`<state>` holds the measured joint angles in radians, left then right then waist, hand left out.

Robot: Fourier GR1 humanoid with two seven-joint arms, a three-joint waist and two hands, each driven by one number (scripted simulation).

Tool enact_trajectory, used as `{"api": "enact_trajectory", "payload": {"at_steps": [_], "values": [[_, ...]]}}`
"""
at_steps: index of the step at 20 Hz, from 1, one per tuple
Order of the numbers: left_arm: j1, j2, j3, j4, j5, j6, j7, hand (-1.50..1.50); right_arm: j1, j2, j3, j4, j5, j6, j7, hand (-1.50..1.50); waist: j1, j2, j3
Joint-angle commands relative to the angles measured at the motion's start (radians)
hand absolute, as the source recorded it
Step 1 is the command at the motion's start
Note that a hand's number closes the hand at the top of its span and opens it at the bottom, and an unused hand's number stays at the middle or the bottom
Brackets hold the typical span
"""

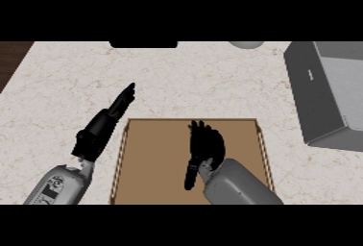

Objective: Pick the eggplant from the tray and place it in the cardboard box

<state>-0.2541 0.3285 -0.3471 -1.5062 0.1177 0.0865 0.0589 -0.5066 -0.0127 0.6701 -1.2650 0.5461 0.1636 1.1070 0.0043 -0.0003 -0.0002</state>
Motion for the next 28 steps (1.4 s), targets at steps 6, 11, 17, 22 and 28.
{"api": "enact_trajectory", "payload": {"at_steps": [6,11,17,22,28], "values": [[0.018,-0.014,0.043,-0.001,-0.026,-0.051,-0.013,0.0,-0.019,0.012,0.051,0.067,-0.022,-0.006,0.131,-1.5,0.003,0.0,0.0],[0.011,0.008,0.09,-0.02,0.002,-0.088,0.029,0.0,0.048,-0.013,0.026,0.052,0.049,0.017,0.091,-1.5,-0.005,-0.001,0.0],[0.069,-0.034,0.051,-0.033,-0.06,-0.066,-0.009,0.0,0.028,0.012,0.078,0.109,0.009,0.02,0.072,1.5,0.005,0.0,0.0],[0.084,-0.042,0.062,-0.086,-0.06,-0.078,0.024,0.0,-0.017,-0.021,0.001,0.171,0.074,0.025,-0.043,1.5,0.006,-0.001,0.0],[0.061,-0.047,0.095,-0.002,-0.059,-0.08,-0.009,0.0,0.119,-0.442,0.031,-0.133,0.13,-0.045,-0.478,1.5,-0.045,-0.012,0.002]]}}
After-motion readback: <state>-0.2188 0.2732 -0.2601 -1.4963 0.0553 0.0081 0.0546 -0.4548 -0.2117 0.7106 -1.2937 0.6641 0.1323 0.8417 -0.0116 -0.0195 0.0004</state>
